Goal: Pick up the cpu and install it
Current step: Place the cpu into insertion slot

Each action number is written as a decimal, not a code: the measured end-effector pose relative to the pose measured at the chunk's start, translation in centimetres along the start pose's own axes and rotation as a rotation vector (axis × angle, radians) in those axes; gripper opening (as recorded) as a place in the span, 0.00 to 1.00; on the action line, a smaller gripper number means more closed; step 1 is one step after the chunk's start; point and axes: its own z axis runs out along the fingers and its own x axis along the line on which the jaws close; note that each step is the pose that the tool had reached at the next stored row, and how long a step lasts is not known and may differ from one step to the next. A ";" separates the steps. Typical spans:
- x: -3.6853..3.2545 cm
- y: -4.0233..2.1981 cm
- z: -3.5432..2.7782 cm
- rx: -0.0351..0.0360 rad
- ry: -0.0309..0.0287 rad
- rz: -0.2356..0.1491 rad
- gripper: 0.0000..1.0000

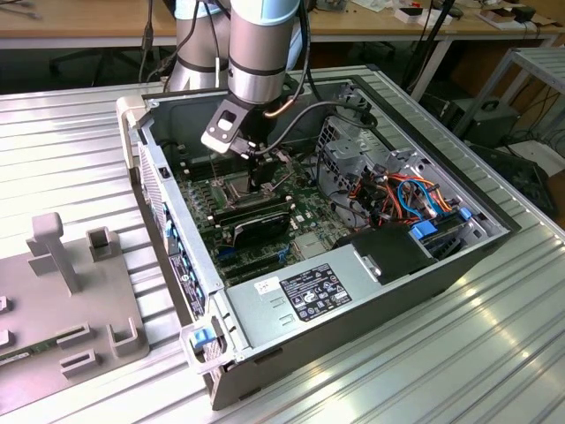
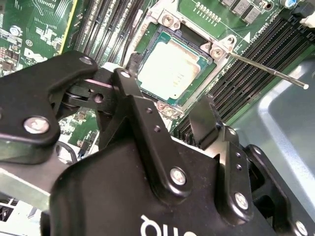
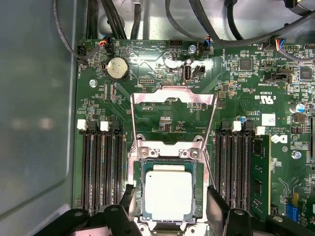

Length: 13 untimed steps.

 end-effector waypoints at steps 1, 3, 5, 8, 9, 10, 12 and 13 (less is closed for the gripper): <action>0.00 0.00 0.00 0.0000 -0.0003 0.000 0.67; 0.00 0.00 0.00 0.0000 -0.0010 0.000 0.53; 0.00 0.00 0.00 0.0000 -0.0017 0.000 0.42; 0.00 0.00 0.00 0.0001 -0.0029 0.000 0.29; 0.00 0.00 0.00 0.0000 -0.0032 0.000 0.23; 0.00 0.00 0.00 0.0000 -0.0036 0.000 0.11; 0.00 0.00 0.00 0.0001 -0.0043 0.000 0.11; 0.00 0.00 0.00 0.0000 -0.0047 0.000 0.11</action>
